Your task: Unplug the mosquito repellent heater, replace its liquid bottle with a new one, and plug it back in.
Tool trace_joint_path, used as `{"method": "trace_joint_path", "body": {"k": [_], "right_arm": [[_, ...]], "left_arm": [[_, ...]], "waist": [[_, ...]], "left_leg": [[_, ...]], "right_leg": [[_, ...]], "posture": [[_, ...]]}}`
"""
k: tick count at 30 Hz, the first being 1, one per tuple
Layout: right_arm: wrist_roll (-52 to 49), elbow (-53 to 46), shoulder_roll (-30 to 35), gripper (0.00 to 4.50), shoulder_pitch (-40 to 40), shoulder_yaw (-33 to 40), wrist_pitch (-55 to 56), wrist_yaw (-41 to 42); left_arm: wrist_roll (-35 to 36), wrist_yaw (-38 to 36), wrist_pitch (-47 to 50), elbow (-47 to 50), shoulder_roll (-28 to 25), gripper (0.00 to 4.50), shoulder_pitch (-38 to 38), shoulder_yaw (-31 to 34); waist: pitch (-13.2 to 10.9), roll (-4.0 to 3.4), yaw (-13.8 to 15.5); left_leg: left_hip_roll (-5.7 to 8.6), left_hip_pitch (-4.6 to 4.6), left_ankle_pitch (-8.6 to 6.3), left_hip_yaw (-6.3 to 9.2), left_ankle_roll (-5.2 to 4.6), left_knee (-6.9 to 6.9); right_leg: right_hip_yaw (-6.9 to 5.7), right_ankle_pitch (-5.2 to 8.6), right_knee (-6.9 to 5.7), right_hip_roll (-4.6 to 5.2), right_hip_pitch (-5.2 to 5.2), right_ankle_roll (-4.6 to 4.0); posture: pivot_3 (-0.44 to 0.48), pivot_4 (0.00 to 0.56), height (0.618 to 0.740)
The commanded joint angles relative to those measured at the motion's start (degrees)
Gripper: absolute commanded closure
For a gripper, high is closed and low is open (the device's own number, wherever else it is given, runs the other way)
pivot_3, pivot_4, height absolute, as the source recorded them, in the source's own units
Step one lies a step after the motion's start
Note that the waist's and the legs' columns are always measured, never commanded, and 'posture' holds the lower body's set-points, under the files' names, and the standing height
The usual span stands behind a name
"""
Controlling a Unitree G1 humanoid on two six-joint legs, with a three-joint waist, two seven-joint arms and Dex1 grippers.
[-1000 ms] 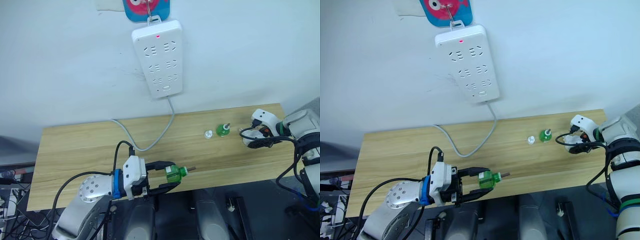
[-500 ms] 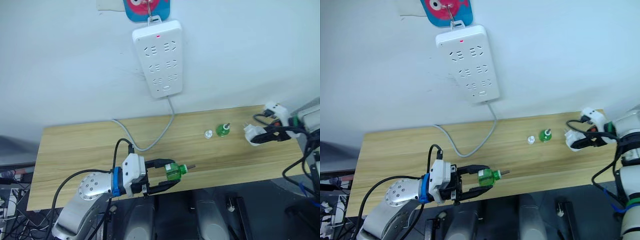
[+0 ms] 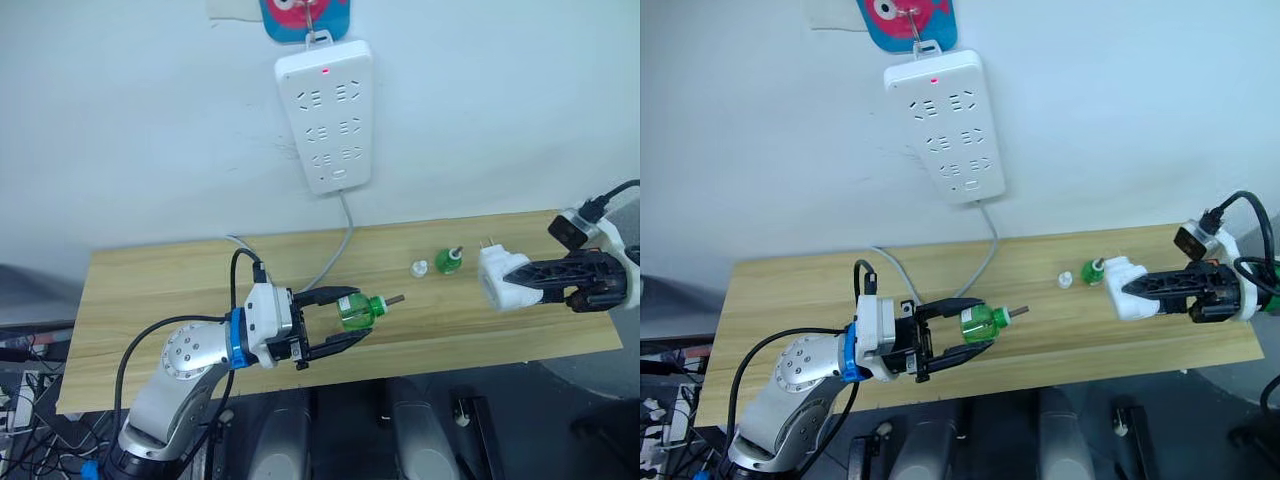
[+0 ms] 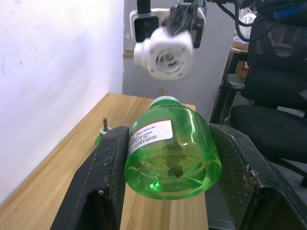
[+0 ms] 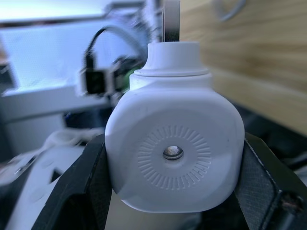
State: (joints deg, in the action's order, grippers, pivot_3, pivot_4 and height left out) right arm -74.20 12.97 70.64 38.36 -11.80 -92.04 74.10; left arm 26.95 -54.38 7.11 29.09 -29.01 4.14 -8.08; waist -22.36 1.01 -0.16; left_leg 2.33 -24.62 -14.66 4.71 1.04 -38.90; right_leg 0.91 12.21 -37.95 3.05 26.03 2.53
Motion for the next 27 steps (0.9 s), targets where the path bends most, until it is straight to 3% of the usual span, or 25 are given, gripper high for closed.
{"method": "trace_joint_path", "body": {"k": [1,5,9,27], "right_arm": [[-15.23,-2.3,-1.06,1.52,-2.93,4.72,-0.46,-12.78],[-27.17,-2.36,-3.5,1.52,-6.32,7.31,2.24,-28.1],[-38.18,-4.11,-2.83,1.52,-8.46,6.03,7.17,-37.87],[-38.8,-8.99,-7.64,1.52,-7.12,5.86,8.64,-41.57]], "left_arm": [[1.03,-0.22,-0.62,1.61,0.25,2.28,0.93,0.01],[1.52,-0.57,0.04,1.54,0.57,2.28,2.49,-0.75],[1.85,-1.2,0.32,1.76,0.63,2.28,2.79,-1.83],[0.78,-2.38,-0.73,-0.54,2.27,2.28,4.42,-4.08]], "waist": [[0.0,0.0,0.11],[0.0,0.01,0.21],[0.0,0.01,0.19],[0.0,0.01,0.03]], "left_leg": [[0.02,-0.04,0.0,0.0,0.0,-0.02],[0.05,-0.07,0.01,0.02,-0.01,-0.05],[0.06,-0.09,0.01,0.0,-0.02,-0.05],[0.02,-0.09,0.02,0.01,-0.02,-0.05]], "right_leg": [[0.0,-0.02,0.0,0.0,0.02,0.02],[0.03,-0.09,0.0,0.01,0.03,0.12],[0.01,-0.1,-0.01,0.02,0.03,0.13],[-0.01,-0.1,0.01,-0.03,0.04,0.13]], "posture": [[0.051,0.374,0.74],[0.053,0.375,0.74],[0.047,0.378,0.74],[0.039,0.383,0.74]]}}
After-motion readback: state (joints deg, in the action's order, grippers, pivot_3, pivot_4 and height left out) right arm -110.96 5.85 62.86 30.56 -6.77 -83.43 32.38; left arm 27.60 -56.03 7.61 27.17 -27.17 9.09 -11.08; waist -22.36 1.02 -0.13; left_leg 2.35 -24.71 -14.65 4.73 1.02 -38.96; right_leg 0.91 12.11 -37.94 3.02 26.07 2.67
